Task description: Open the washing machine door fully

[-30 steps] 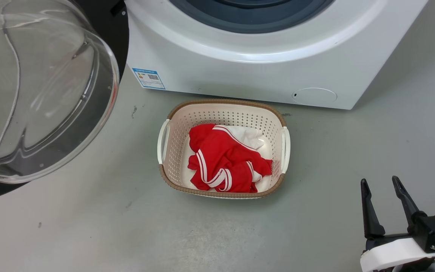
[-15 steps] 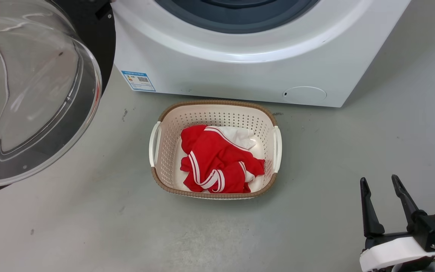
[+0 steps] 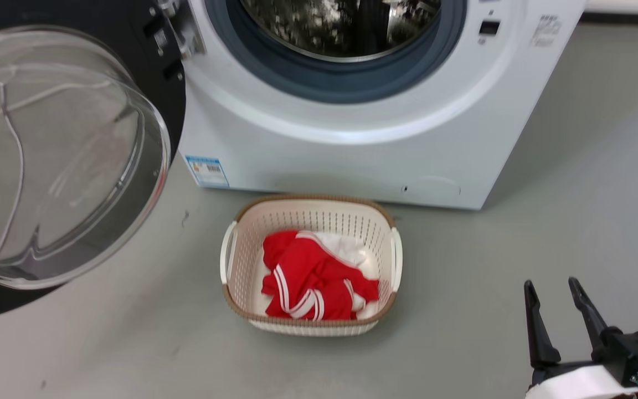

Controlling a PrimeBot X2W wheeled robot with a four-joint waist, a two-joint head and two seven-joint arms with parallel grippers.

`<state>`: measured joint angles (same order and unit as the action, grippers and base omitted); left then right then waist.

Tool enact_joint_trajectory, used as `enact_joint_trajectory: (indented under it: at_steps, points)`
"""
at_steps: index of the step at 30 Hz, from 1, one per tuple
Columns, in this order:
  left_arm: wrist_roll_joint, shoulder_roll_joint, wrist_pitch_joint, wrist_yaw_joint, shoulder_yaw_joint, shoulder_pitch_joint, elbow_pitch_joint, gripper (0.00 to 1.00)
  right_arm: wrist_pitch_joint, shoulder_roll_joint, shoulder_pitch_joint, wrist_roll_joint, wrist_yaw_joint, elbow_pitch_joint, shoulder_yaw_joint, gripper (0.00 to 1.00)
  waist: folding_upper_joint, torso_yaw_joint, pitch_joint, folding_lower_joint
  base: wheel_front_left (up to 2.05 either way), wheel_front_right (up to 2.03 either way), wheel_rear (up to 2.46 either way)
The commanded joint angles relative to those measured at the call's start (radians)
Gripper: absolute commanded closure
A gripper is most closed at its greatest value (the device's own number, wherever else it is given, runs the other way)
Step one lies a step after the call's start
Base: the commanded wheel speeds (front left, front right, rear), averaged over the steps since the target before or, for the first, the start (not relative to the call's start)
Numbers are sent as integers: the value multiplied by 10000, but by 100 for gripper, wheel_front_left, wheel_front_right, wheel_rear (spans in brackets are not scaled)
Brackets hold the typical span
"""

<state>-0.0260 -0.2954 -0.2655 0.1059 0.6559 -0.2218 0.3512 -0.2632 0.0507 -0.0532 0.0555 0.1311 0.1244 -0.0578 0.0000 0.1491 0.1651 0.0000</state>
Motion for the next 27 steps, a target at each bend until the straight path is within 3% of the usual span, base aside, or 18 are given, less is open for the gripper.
enact_joint_trajectory:
  at_steps: [1, 12, 18, 19, 20, 21, 27]
  points:
    - [92, 177, 20, 56, -173, 290, -316, 100, -20, -14, -177, 54, -6, -66, -10, 0, 0, -56, -588, 0, 0, 0, 0]
    - [768, 1950, 20, 92, -2601, 2140, -3254, 100, -20, -14, -918, 169, -6, -482, 22, 0, 0, -282, -1746, 0, 0, 0, 0]
    - [731, 2338, 21, -261, -4004, 2986, -4205, 100, -20, -14, -978, 385, -6, -998, 66, 0, 0, -790, -1921, 0, 0, 0, 0]
    - [661, 2365, 20, -313, -4205, 3066, -4282, 87, -20, -13, -1013, 425, -6, -1108, 69, 0, 0, -865, -1942, 0, 0, 0, 0]
    - [586, 2386, 20, -364, -4400, 3146, -4332, 9, -20, -14, -1050, 419, -6, -1227, 92, 0, 0, -945, -1955, 0, 0, 0, 0]
    - [575, 2407, 20, -403, -4622, 3199, -4437, 0, -20, -13, -1081, 422, -6, -1363, 84, 0, 0, -1025, -1961, 0, 0, 0, 0]
    - [307, 2445, 20, -886, -5980, 3719, -4285, 0, -20, -13, -1245, 536, -6, -1962, 146, 0, 0, -1634, -1913, 0, 0, 0, 0]
